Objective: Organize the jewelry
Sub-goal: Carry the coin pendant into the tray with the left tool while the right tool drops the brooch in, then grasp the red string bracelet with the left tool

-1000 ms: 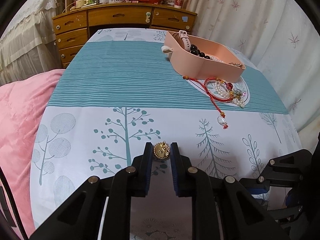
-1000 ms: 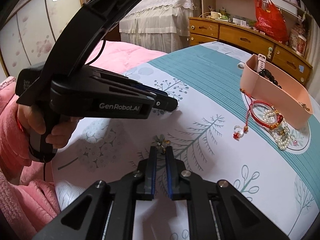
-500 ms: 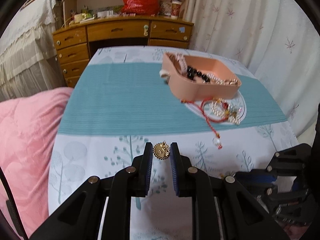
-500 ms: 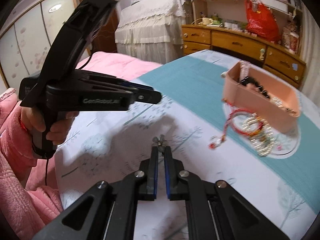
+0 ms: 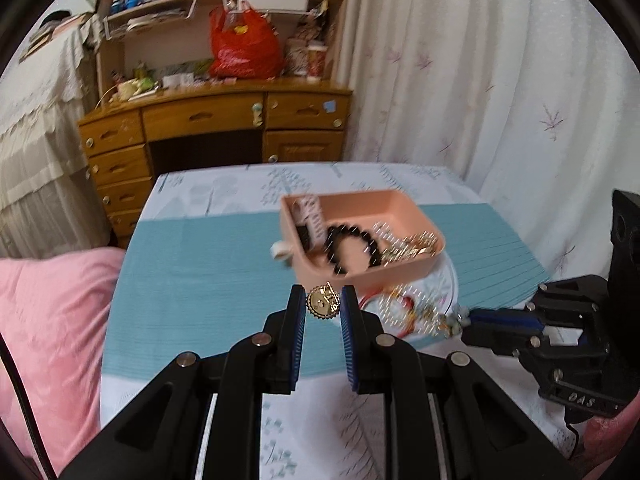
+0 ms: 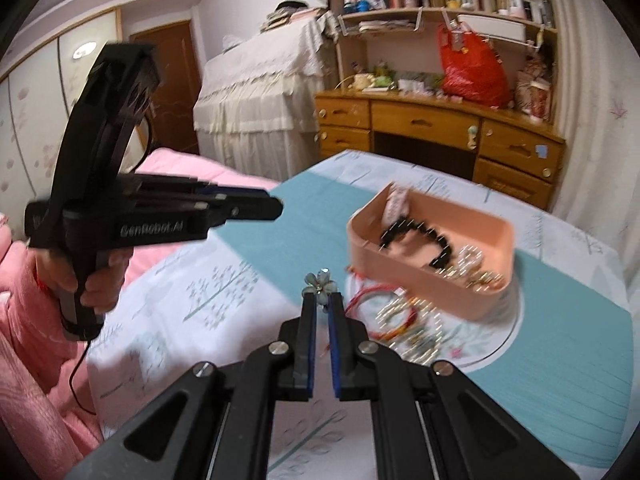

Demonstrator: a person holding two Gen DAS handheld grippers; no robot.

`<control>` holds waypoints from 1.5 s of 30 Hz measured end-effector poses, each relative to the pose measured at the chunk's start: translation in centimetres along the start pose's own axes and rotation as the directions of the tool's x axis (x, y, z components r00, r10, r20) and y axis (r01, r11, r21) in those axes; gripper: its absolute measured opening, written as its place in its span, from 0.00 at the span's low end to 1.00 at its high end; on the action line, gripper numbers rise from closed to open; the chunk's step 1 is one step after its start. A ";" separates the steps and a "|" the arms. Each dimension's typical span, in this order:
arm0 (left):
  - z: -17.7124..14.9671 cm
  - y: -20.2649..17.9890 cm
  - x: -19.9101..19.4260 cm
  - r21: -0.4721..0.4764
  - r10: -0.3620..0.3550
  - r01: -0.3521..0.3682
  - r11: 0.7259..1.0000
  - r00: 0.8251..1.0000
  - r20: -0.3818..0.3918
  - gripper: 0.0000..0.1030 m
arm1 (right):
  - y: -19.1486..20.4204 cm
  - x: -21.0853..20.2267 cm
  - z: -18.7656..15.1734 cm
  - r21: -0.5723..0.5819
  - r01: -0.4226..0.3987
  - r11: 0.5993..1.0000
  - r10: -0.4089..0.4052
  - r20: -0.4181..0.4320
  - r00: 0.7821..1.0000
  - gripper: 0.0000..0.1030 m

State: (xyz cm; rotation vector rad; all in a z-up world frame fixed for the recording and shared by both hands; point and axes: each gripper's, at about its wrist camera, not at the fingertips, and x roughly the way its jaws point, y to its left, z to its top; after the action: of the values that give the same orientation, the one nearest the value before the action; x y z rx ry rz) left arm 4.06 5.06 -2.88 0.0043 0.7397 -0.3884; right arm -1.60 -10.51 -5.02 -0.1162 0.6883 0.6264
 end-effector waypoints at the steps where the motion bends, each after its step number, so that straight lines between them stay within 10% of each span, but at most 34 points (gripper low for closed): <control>1: 0.4 -0.2 0.2 0.005 -0.008 0.008 1.000 1.000 0.004 0.15 | -0.4 -0.1 0.3 0.005 0.004 1.000 -0.004 0.008 1.000 0.05; 20: 4.1 -2.0 8.0 0.034 -0.033 0.035 0.999 0.998 -0.054 0.15 | -9.3 2.1 3.0 0.252 0.081 0.964 -0.097 0.054 0.994 0.06; 21: 4.0 -1.9 8.5 0.031 -0.017 0.020 0.999 0.997 -0.073 0.17 | -9.8 2.6 2.7 0.276 0.082 0.958 -0.097 0.043 0.994 0.06; 24: 3.6 -1.7 9.5 0.017 0.053 -0.051 0.999 0.993 -0.104 0.73 | -10.9 3.5 1.9 0.345 0.061 0.936 -0.074 0.024 0.997 0.10; 25: 3.5 -1.7 9.2 0.016 0.062 -0.060 0.998 0.994 -0.089 0.78 | -11.2 3.6 1.6 0.367 0.057 0.929 -0.068 0.017 0.998 0.13; 34: 3.6 -1.4 6.5 0.019 0.074 -0.073 0.997 0.997 -0.030 0.82 | -11.2 2.4 0.8 0.388 0.097 0.917 -0.115 0.022 0.993 0.32; 45: -1.1 -2.6 6.0 0.090 0.010 -0.001 0.996 0.995 -0.099 0.83 | -8.3 1.9 -2.3 0.197 0.221 0.955 -0.215 -0.051 0.975 0.34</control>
State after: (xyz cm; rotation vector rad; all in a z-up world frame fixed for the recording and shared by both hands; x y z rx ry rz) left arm 6.47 0.71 -7.31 0.1107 0.8199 -0.4185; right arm 3.05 -16.95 -8.81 -0.0123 0.7522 0.3412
